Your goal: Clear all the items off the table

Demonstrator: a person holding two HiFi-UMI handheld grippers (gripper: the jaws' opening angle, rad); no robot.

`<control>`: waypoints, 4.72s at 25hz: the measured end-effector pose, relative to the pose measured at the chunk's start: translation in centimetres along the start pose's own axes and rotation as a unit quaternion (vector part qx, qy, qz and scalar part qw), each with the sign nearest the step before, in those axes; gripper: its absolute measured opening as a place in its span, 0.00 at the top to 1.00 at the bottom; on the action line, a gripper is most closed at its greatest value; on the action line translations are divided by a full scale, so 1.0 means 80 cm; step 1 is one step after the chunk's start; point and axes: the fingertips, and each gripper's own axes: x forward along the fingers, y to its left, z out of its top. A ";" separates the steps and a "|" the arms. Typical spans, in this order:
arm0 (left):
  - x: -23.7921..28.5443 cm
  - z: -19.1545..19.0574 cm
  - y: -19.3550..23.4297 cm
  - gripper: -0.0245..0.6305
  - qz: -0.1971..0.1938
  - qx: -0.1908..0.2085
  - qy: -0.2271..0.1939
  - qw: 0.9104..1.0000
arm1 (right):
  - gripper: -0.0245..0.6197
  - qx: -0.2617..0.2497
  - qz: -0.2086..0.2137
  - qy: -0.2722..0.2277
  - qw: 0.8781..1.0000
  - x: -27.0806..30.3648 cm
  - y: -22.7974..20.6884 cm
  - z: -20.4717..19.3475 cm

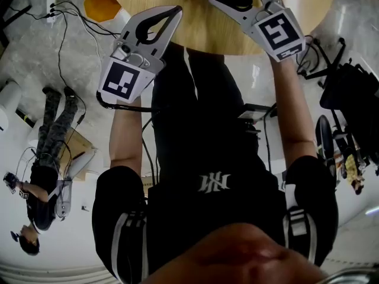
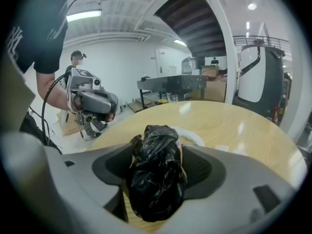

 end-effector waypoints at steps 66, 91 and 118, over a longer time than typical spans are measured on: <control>-0.350 -0.142 0.137 0.95 0.213 -0.069 -0.051 0.973 | 0.69 -0.058 0.103 -0.063 0.991 0.258 0.266 0.180; -0.209 -0.302 0.188 0.95 0.194 -0.077 -0.023 0.978 | 0.69 -0.061 0.089 -0.036 0.994 0.409 0.152 -0.049; -0.159 -0.421 0.240 0.95 0.193 -0.058 -0.004 0.979 | 0.35 -0.056 0.072 -0.046 0.995 0.517 0.112 -0.182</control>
